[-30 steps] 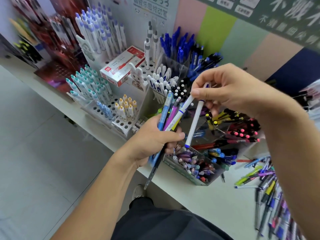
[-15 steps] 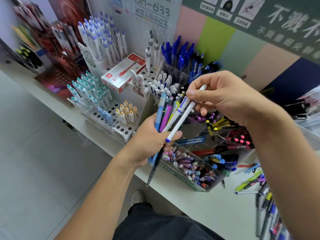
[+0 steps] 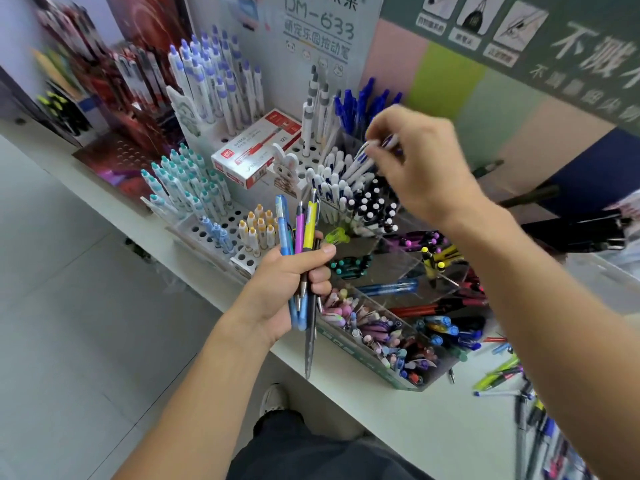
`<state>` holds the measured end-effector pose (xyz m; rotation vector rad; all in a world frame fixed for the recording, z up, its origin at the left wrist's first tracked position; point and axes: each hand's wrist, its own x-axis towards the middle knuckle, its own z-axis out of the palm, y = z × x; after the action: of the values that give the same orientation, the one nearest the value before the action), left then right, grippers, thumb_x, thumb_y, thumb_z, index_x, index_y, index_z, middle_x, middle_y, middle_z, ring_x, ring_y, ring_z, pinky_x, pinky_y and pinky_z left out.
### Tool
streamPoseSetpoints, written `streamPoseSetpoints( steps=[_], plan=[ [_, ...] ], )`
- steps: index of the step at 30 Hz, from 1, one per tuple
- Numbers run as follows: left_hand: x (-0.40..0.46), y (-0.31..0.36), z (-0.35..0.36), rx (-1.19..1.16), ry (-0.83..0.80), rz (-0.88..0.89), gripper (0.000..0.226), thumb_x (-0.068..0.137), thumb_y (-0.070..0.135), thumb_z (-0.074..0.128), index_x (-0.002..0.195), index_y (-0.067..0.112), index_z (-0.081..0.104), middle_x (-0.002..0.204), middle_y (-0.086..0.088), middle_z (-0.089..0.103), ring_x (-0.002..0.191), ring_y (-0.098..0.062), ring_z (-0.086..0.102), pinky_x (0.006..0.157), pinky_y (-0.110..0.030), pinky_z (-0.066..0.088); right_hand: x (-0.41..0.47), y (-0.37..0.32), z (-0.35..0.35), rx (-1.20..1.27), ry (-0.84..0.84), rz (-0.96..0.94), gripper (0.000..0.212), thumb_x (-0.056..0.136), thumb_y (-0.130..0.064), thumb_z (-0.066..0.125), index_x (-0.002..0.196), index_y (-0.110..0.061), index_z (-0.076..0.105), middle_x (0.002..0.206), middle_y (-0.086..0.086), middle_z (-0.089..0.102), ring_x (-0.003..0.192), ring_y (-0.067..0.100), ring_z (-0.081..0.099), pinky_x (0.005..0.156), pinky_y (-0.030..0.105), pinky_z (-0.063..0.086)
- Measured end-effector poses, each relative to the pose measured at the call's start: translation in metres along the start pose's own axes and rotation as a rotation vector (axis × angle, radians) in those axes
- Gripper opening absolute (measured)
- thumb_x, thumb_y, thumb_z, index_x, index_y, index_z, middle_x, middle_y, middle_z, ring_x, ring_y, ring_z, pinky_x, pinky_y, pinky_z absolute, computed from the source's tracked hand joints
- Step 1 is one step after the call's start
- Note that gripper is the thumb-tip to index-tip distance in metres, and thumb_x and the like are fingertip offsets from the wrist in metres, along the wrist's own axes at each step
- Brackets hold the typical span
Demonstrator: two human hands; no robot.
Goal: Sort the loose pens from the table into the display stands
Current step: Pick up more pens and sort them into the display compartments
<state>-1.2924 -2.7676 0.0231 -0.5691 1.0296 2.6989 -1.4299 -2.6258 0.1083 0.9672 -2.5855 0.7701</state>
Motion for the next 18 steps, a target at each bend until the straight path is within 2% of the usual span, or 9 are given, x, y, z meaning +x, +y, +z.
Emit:
streamPoseSetpoints(
  steps=[2,6,8,11,13,14,16,17,18],
  plan=[
    [0.001,0.001,-0.001,-0.081,0.009,-0.02,0.027,0.08,0.0,0.066,0.101,0.013,0.055,0.069,0.0,0.048,0.047,-0.007,0.044,0.043,-0.018,0.041,0.0,0.005,0.023,-0.048,-0.128,0.001,0.008,0.098,-0.012,0.061,0.103,-0.007,0.063,0.097,0.009,0.068,0.086,0.025,0.062,0.08,0.044,0.051],
    [0.001,0.002,-0.004,-0.166,0.012,-0.074,0.027,0.077,0.001,0.067,0.097,0.012,0.053,0.076,-0.003,0.041,0.049,-0.008,0.045,0.045,-0.018,0.043,-0.012,0.007,0.053,-0.291,-0.259,-0.041,0.01,0.103,-0.012,0.044,0.111,-0.008,0.05,0.112,0.013,0.057,0.103,0.036,0.05,0.073,0.04,0.036],
    [0.001,0.003,-0.003,-0.17,0.035,-0.086,0.022,0.075,0.001,0.066,0.091,0.009,0.052,0.073,-0.003,0.04,0.05,-0.008,0.045,0.046,-0.017,0.042,-0.015,0.003,0.054,-0.365,-0.302,-0.025,0.024,0.106,-0.023,0.037,0.119,-0.006,0.048,0.119,0.016,0.054,0.108,0.038,0.046,0.077,0.043,0.035],
    [-0.002,0.003,-0.001,-0.199,0.003,-0.111,0.016,0.077,0.002,0.062,0.09,0.004,0.053,0.068,-0.003,0.042,0.052,-0.01,0.046,0.05,-0.019,0.046,-0.019,0.001,0.05,-0.41,-0.385,0.019,0.045,0.106,-0.036,0.04,0.139,-0.006,0.041,0.13,0.018,0.05,0.116,0.039,0.043,0.089,0.047,0.039],
    [-0.005,0.003,-0.001,-0.195,-0.046,-0.118,0.008,0.078,0.003,0.058,0.087,0.004,0.057,0.071,-0.004,0.044,0.054,-0.011,0.047,0.051,-0.021,0.047,-0.026,-0.005,0.037,-0.275,-0.348,0.068,0.05,0.105,-0.033,0.043,0.149,-0.01,0.035,0.135,0.017,0.049,0.118,0.038,0.044,0.096,0.047,0.038],
    [-0.007,0.003,0.0,-0.179,-0.076,-0.116,0.007,0.079,0.002,0.056,0.083,0.004,0.062,0.074,-0.005,0.045,0.055,-0.011,0.047,0.052,-0.021,0.048,-0.032,-0.009,0.027,-0.169,-0.25,0.095,0.046,0.104,-0.03,0.046,0.146,-0.011,0.041,0.13,0.015,0.053,0.114,0.034,0.048,0.095,0.044,0.04],
    [-0.009,0.002,0.001,-0.126,-0.159,-0.133,0.021,0.082,0.0,0.053,0.076,0.008,0.072,0.079,-0.007,0.046,0.059,-0.013,0.049,0.056,-0.024,0.049,-0.047,-0.016,0.005,0.039,-0.066,0.204,0.026,0.101,-0.033,0.057,0.116,-0.014,0.065,0.104,0.006,0.066,0.092,0.02,0.058,0.082,0.036,0.046],
    [-0.01,0.0,0.003,-0.09,-0.199,-0.141,0.026,0.084,0.0,0.051,0.077,0.01,0.074,0.082,-0.007,0.047,0.061,-0.014,0.051,0.058,-0.026,0.05,-0.055,-0.018,-0.005,0.147,-0.096,0.293,0.021,0.098,-0.035,0.063,0.099,-0.015,0.07,0.088,0.002,0.068,0.077,0.013,0.059,0.072,0.033,0.047],
    [-0.011,-0.003,0.006,-0.056,-0.22,-0.141,0.028,0.086,0.0,0.048,0.084,0.011,0.074,0.084,-0.007,0.049,0.062,-0.015,0.052,0.058,-0.027,0.05,-0.062,-0.02,-0.013,0.258,-0.207,0.381,0.021,0.093,-0.037,0.069,0.086,-0.018,0.073,0.075,0.0,0.069,0.067,0.009,0.057,0.066,0.031,0.047]
  ],
)
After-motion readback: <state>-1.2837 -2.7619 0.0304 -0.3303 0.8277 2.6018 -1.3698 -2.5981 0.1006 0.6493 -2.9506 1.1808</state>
